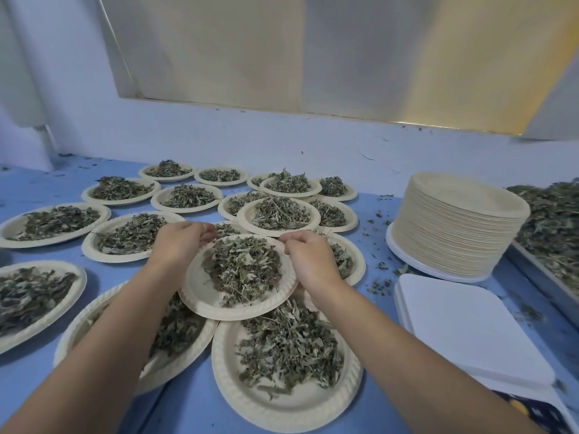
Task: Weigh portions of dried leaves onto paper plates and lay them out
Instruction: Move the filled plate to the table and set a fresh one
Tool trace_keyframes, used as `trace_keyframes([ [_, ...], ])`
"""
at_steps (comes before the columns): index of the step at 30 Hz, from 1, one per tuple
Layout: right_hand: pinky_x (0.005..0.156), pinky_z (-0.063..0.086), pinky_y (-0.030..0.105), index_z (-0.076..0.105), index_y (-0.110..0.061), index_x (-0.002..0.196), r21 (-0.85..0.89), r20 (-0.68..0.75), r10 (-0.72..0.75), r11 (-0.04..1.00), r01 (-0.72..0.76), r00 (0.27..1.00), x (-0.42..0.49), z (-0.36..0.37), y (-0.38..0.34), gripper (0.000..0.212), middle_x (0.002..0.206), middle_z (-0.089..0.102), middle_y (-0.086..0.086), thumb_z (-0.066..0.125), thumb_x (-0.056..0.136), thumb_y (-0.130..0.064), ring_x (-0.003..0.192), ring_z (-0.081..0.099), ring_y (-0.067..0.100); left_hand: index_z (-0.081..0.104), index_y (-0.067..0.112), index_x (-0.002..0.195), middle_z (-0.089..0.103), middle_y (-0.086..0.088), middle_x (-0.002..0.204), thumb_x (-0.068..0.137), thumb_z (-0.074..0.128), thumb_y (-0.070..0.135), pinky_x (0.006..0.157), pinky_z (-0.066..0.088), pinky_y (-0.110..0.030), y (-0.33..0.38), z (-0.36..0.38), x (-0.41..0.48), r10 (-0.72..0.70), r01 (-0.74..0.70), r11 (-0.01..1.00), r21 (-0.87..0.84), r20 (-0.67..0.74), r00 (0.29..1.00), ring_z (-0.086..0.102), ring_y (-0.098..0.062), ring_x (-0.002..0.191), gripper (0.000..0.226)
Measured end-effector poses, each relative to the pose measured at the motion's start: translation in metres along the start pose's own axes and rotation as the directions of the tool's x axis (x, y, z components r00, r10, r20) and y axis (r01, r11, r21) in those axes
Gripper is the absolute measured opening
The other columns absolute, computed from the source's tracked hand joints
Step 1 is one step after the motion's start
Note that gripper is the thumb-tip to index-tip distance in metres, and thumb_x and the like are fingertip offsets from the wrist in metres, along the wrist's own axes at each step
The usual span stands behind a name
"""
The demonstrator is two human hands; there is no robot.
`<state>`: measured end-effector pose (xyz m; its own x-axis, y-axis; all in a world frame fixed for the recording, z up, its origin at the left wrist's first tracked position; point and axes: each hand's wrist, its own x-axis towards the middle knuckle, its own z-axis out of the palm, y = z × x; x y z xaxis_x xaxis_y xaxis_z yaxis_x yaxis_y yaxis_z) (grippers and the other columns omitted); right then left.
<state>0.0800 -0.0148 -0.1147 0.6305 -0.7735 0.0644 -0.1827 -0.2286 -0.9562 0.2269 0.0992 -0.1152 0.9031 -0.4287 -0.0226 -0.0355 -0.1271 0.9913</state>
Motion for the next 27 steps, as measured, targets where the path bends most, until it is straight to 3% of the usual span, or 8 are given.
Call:
trace_keyframes([
  [2, 0.053, 0.04, 0.012, 0.068, -0.015, 0.098, 0.003, 0.0, -0.012, 1.0, 0.012, 1.0, 0.002, -0.002, 0.0, 0.025, 0.088, 0.063, -0.015, 0.045, 0.092, -0.009, 0.081, 0.055, -0.003, 0.064, 0.011, 0.095, 0.068, -0.007, 0.104, 0.096, 0.043, 0.005, 0.087, 0.048, -0.027, 0.003, 0.002, -0.001, 0.036, -0.036, 0.999, 0.006, -0.011, 0.999, 0.064, -0.016, 0.096, 0.022],
  [5, 0.06, 0.043, 0.019, 0.066, -0.017, 0.111, 0.019, -0.008, -0.028, 0.999, 0.028, 1.0, 0.005, -0.005, 0.0, 0.029, 0.099, 0.063, -0.008, 0.045, 0.092, -0.01, 0.063, 0.052, 0.002, 0.064, 0.018, 0.09, 0.068, -0.003, 0.104, 0.095, 0.042, 0.007, 0.094, 0.045, -0.03, 0.011, 0.008, -0.008, 0.104, -0.104, 0.994, 0.038, -0.017, 0.994, 0.062, -0.014, 0.098, 0.025],
  [9, 0.055, 0.046, 0.016, 0.068, -0.018, 0.108, 0.007, -0.042, -0.058, 0.998, 0.059, 0.997, 0.006, -0.017, -0.003, 0.031, 0.077, 0.061, -0.012, 0.044, 0.091, -0.009, 0.053, 0.054, -0.001, 0.066, 0.024, 0.088, 0.068, 0.006, 0.1, 0.093, 0.042, 0.012, 0.096, 0.042, -0.033, 0.03, 0.028, -0.024, 0.255, -0.248, 0.961, 0.122, -0.041, 0.966, 0.06, -0.013, 0.103, 0.028],
  [12, 0.087, 0.054, 0.044, 0.067, -0.023, 0.092, 0.036, -0.028, -0.056, 0.998, 0.057, 0.998, 0.004, -0.028, -0.008, 0.028, 0.08, 0.063, -0.009, 0.044, 0.091, -0.007, 0.091, 0.066, 0.028, 0.067, 0.023, 0.09, 0.069, 0.009, 0.097, 0.092, 0.043, 0.014, 0.088, 0.042, -0.03, 0.047, 0.052, -0.038, 0.352, -0.346, 0.929, 0.132, -0.022, 0.936, 0.061, -0.011, 0.1, 0.027],
  [15, 0.091, 0.051, 0.05, 0.063, -0.028, 0.079, 0.072, -0.044, -0.067, 0.995, 0.07, 0.997, 0.005, -0.046, -0.011, 0.031, 0.09, 0.067, -0.005, 0.044, 0.09, -0.006, 0.095, 0.066, 0.028, 0.068, 0.022, 0.084, 0.071, 0.007, 0.092, 0.091, 0.043, 0.01, 0.087, 0.047, -0.028, 0.06, 0.083, -0.053, 0.376, -0.378, 0.926, 0.014, 0.063, 0.924, 0.065, -0.01, 0.094, 0.028],
  [21, 0.088, 0.052, 0.043, 0.061, -0.031, 0.075, -0.022, -0.172, -0.227, 0.974, 0.227, 0.958, 0.001, -0.104, -0.008, 0.03, 0.089, 0.07, 0.001, 0.052, 0.084, -0.004, 0.087, 0.066, 0.02, 0.066, 0.012, 0.081, 0.071, -0.003, 0.082, 0.092, 0.04, 0.002, 0.057, 0.049, -0.012, 0.075, 0.151, -0.085, 0.283, -0.21, 0.929, -0.306, 0.22, 0.933, 0.069, -0.004, 0.069, 0.03],
  [25, 0.087, 0.052, 0.046, 0.062, -0.028, 0.076, -0.12, -0.227, -0.275, 0.96, 0.253, 0.934, -0.006, -0.152, 0.0, 0.027, 0.087, 0.07, 0.003, 0.053, 0.087, -0.005, 0.084, 0.067, 0.024, 0.066, 0.01, 0.085, 0.071, -0.006, 0.086, 0.094, 0.041, 0.006, 0.07, 0.053, -0.019, 0.081, 0.188, -0.105, 0.196, -0.064, 0.916, -0.396, 0.303, 0.932, 0.068, -0.012, 0.078, 0.027],
  [27, 0.085, 0.053, 0.04, 0.068, -0.021, 0.084, -0.191, -0.252, -0.332, 0.938, 0.29, 0.909, -0.009, -0.174, 0.003, 0.02, 0.085, 0.07, 0.0, 0.055, 0.09, -0.007, 0.081, 0.066, 0.018, 0.066, 0.009, 0.087, 0.071, -0.005, 0.086, 0.095, 0.041, 0.007, 0.076, 0.052, -0.023, 0.084, 0.203, -0.114, 0.15, 0.013, 0.903, -0.43, 0.344, 0.927, 0.068, -0.01, 0.075, 0.026],
])
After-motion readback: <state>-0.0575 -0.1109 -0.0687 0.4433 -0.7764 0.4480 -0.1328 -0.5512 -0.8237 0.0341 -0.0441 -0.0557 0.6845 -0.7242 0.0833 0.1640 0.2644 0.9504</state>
